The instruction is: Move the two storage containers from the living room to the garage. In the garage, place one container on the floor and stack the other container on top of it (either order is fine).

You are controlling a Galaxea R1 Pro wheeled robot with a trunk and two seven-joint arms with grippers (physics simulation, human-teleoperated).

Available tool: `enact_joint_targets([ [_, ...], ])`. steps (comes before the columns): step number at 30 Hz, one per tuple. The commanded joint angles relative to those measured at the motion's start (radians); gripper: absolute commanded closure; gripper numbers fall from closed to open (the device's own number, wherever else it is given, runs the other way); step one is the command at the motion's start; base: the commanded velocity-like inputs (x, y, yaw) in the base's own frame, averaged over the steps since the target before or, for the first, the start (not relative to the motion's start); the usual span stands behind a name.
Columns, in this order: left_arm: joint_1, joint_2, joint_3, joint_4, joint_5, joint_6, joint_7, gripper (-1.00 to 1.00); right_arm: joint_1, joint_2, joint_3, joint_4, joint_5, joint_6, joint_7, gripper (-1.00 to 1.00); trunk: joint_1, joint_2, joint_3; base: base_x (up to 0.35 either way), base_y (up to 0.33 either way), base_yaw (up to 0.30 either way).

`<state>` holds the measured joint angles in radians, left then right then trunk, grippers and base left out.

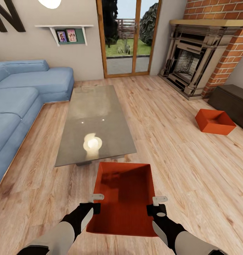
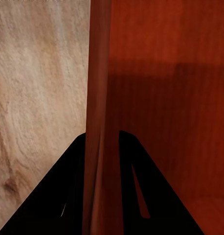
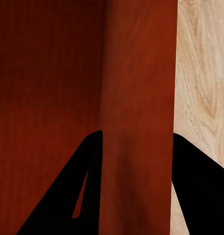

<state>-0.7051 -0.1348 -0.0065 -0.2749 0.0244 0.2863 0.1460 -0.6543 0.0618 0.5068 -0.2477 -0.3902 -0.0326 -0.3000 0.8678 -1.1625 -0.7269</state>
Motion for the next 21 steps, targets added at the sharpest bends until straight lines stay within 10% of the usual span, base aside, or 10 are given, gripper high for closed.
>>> enact_joint_targets([
  [1,-0.001,0.001,-0.007,-0.004,-0.02,0.008,0.01,1.0,-0.001,-0.002,0.018,0.025,-0.018,-0.004,-0.007,1.0,0.0,0.0,-0.001,0.0,0.0,0.0],
  [21,-0.001,0.003,-0.007,-0.003,-0.02,0.005,0.01,1.0,-0.001,0.004,0.016,0.025,-0.023,-0.003,-0.008,1.0,0.0,0.0,-0.001,0.0,0.0,0.21],
])
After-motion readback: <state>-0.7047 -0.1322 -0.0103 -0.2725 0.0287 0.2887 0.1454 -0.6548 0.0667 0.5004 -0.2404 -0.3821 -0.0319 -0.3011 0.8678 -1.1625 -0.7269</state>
